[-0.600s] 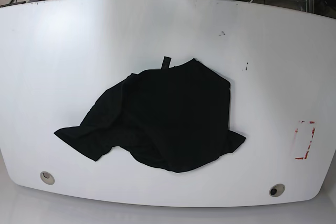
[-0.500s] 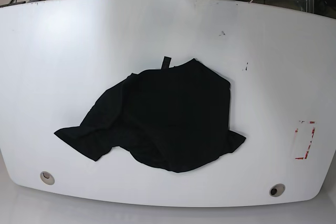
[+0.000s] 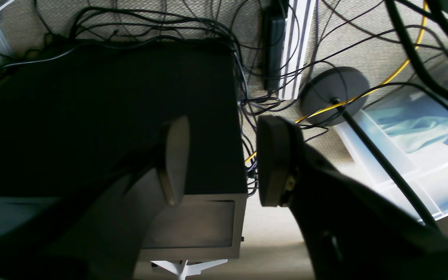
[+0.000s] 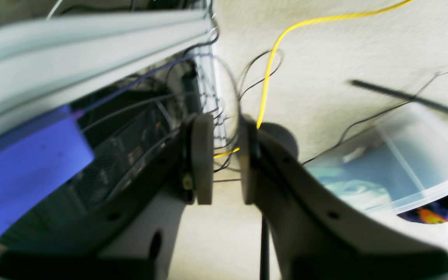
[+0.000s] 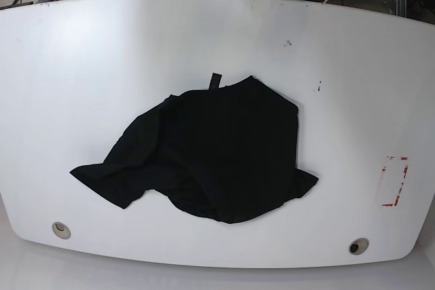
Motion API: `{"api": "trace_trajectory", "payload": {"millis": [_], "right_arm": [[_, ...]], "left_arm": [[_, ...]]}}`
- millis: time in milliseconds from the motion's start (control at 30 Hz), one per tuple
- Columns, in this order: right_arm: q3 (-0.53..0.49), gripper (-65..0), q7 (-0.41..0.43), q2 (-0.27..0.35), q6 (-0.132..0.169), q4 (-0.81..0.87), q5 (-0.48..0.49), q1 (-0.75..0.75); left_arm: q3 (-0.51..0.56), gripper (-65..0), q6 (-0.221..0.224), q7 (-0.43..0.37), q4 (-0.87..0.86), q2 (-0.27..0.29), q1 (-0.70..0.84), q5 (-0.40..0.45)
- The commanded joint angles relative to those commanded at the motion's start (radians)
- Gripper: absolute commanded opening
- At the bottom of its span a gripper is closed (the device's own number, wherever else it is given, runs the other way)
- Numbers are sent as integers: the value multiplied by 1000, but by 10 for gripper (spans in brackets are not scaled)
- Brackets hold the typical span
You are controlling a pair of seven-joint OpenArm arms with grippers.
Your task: Layout the t-shirt on the table in an organized manner, then fold the t-shirt properly
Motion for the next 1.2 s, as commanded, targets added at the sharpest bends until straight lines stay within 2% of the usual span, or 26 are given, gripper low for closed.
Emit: {"api": "trace_trajectory", "payload": {"millis": [600,867,1200], "right_arm": [[2,-544,16,8,1,49,0,-29],[0,-550,24,25,5,130,-1,-94],[-3,-544,21,24,7,85,0,-69]], "left_arm": [[-3,-397,0,-4,20,-3,10,-5],[-7,-417,-2,-12,123,-7,67,-10],[-2,-399,2,-6,160,-2,77,2]]}}
